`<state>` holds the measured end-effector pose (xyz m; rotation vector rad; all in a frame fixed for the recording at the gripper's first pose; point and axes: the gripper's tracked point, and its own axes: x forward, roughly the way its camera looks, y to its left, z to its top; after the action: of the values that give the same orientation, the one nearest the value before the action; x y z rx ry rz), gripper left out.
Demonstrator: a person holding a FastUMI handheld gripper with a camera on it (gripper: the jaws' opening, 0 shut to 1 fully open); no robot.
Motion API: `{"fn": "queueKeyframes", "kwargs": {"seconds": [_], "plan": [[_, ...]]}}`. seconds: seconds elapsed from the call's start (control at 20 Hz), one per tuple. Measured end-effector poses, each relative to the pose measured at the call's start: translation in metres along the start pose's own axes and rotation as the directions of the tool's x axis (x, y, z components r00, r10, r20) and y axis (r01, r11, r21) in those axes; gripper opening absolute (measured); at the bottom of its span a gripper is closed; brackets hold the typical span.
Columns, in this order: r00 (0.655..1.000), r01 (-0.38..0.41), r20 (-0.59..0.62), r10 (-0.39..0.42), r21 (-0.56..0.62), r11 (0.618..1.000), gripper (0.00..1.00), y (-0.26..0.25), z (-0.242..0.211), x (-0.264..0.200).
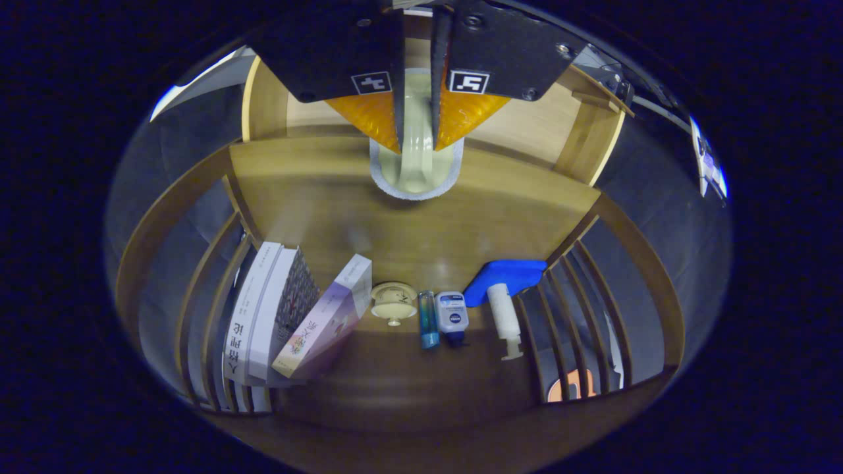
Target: Pull open the drawer, take out the items inside it, and place them on the countertop above the cabinet.
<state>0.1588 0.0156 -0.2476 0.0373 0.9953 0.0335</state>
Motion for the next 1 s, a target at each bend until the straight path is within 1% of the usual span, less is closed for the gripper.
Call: {"fn": "queueKeyframes", "kwargs": {"seconds": [0.25, 0.45, 0.65, 0.85, 1.0], "plan": [[0.999, 0.053, 0.014, -0.053, -0.038, 0.998, 0.19, -0.007, 0.036, 0.010], [0.996, 0.088, 0.011, -0.088, -0.039, 0.995, 0.19, -0.012, 0.060, 0.030], [0.995, 0.095, -0.019, -0.095, -0.024, 0.995, 0.19, -0.012, 0.069, 0.052], [0.992, 0.118, -0.038, -0.118, -0.019, 0.993, 0.19, -0.017, 0.077, 0.074], [0.992, 0.110, -0.053, -0.111, -0.009, 0.994, 0.18, -0.014, 0.082, 0.086]]}}
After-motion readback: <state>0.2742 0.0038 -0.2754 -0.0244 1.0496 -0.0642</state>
